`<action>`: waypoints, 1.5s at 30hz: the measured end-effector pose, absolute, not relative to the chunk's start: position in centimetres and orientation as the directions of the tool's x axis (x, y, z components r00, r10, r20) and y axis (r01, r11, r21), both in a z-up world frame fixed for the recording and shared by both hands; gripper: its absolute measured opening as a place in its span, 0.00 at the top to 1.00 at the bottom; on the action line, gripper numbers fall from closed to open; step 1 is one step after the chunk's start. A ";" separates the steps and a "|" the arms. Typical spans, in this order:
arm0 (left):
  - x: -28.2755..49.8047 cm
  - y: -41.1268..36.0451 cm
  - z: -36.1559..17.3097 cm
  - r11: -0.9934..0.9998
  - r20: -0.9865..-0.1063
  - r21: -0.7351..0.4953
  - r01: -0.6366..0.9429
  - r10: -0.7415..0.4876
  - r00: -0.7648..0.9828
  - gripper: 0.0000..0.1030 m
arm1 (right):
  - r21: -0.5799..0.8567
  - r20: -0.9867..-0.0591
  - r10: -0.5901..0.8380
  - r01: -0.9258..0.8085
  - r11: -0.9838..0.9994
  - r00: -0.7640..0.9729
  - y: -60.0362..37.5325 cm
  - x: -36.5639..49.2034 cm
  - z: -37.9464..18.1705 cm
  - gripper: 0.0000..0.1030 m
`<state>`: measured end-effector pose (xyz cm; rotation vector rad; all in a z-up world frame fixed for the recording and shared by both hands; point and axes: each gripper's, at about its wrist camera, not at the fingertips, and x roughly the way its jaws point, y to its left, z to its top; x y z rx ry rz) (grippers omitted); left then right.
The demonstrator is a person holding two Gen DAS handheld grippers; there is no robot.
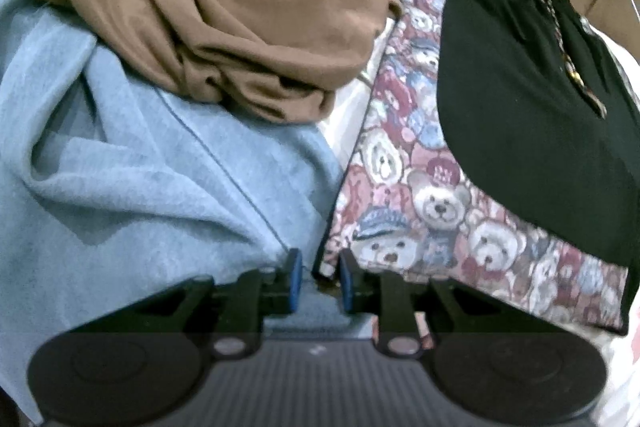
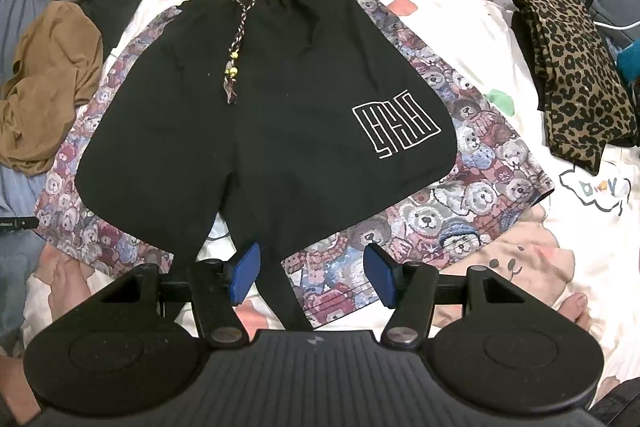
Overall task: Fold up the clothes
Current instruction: 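Move both grippers above the leg hems of the flattened black shorts, then grasp the bear-print leg edge with the right gripper while the left gripper grasps the black leg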
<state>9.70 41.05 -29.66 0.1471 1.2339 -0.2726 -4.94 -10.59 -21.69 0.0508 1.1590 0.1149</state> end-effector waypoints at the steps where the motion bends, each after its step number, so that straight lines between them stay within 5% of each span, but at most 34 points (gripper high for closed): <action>1: 9.6 41.1 -29.7 0.956 -0.945 -0.035 0.290 -0.126 0.303 0.78 | 0.098 -0.912 0.116 -0.066 0.993 0.394 -10.5 -5.0 -21.7 0.38; 22: 10.4 40.8 -30.9 0.935 -0.946 -0.037 0.353 -0.147 0.289 0.77 | 0.086 -0.914 0.114 -0.090 0.992 0.389 -10.0 -5.2 -22.0 0.38; 24: 10.6 40.9 -30.8 0.935 -0.950 -0.047 0.352 -0.151 0.274 0.80 | 0.083 -0.913 0.113 -0.093 0.992 0.393 -10.0 -5.2 -21.9 0.38; 26: 10.7 40.9 -30.6 0.934 -0.954 -0.051 0.355 -0.150 0.258 0.93 | 0.080 -0.911 0.111 -0.094 0.992 0.397 -10.0 -5.1 -21.9 0.38; 45: 10.2 41.3 -23.6 0.913 -0.888 -0.300 0.278 -0.373 0.268 0.96 | 0.129 -0.864 0.263 -0.317 0.940 0.429 -4.2 -3.9 -19.9 0.38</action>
